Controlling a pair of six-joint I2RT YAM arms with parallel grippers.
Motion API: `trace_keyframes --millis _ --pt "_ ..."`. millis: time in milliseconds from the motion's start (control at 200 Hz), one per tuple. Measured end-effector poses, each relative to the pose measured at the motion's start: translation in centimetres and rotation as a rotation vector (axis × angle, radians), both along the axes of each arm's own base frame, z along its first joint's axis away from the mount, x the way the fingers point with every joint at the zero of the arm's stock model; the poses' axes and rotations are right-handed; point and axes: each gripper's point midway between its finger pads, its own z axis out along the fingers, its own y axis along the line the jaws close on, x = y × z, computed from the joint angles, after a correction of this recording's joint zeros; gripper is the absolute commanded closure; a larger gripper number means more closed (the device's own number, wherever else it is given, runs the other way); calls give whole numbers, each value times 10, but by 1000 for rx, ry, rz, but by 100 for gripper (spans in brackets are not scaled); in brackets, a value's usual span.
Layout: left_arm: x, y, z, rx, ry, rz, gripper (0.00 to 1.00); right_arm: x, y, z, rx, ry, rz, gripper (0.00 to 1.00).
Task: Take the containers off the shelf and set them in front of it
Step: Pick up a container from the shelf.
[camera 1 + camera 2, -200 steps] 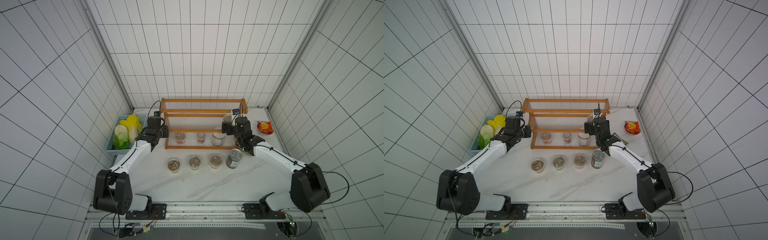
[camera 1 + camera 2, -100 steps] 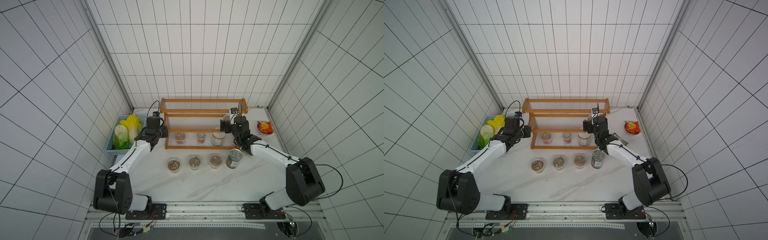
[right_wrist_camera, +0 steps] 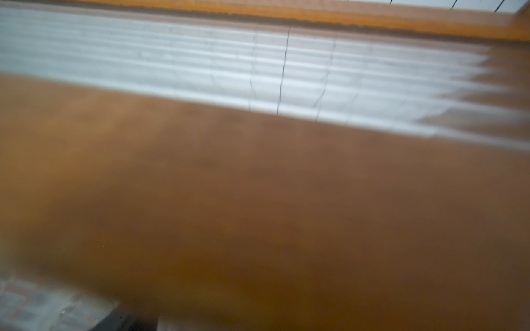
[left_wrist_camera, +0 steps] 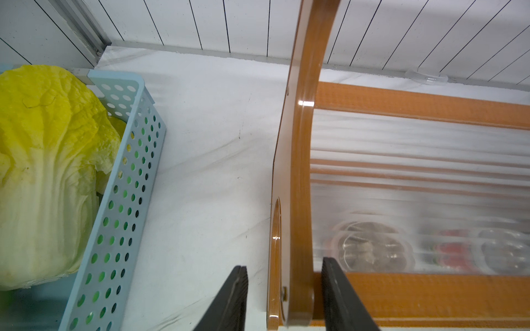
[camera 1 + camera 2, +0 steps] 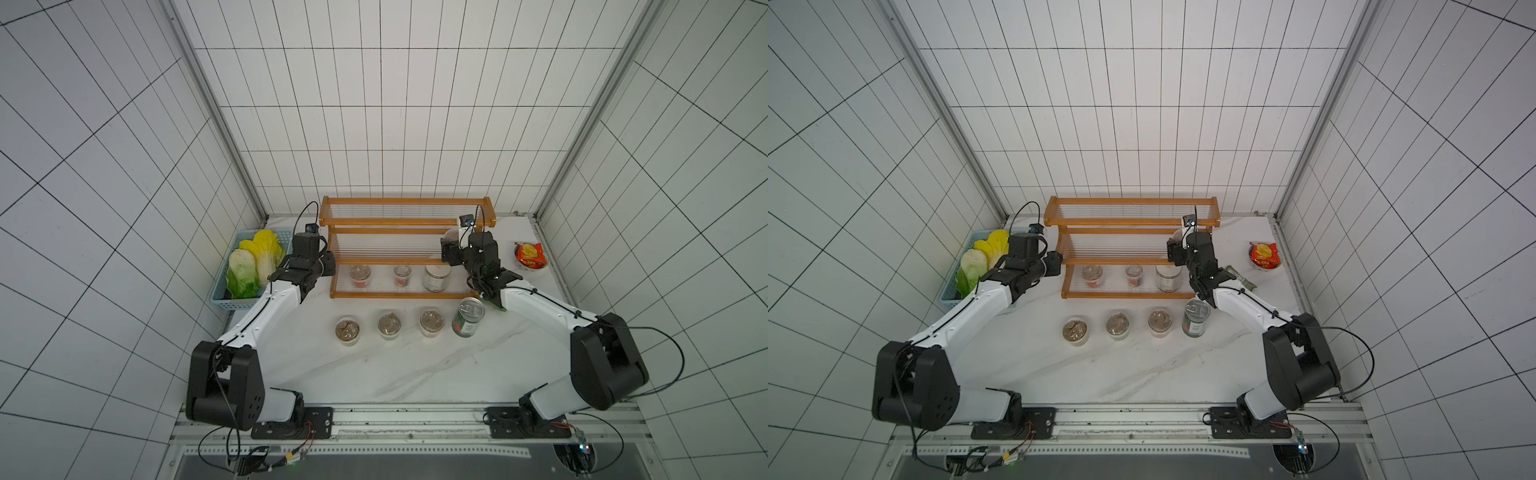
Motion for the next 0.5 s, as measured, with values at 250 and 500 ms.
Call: trace_keyframes --millis 250,500 --pt "-2 3 6 4 -5 3 44 -7 7 5 0 1 49 14" --pt "-1 5 15 1 -16 6 43 -22 18 28 10 -41 101 14"
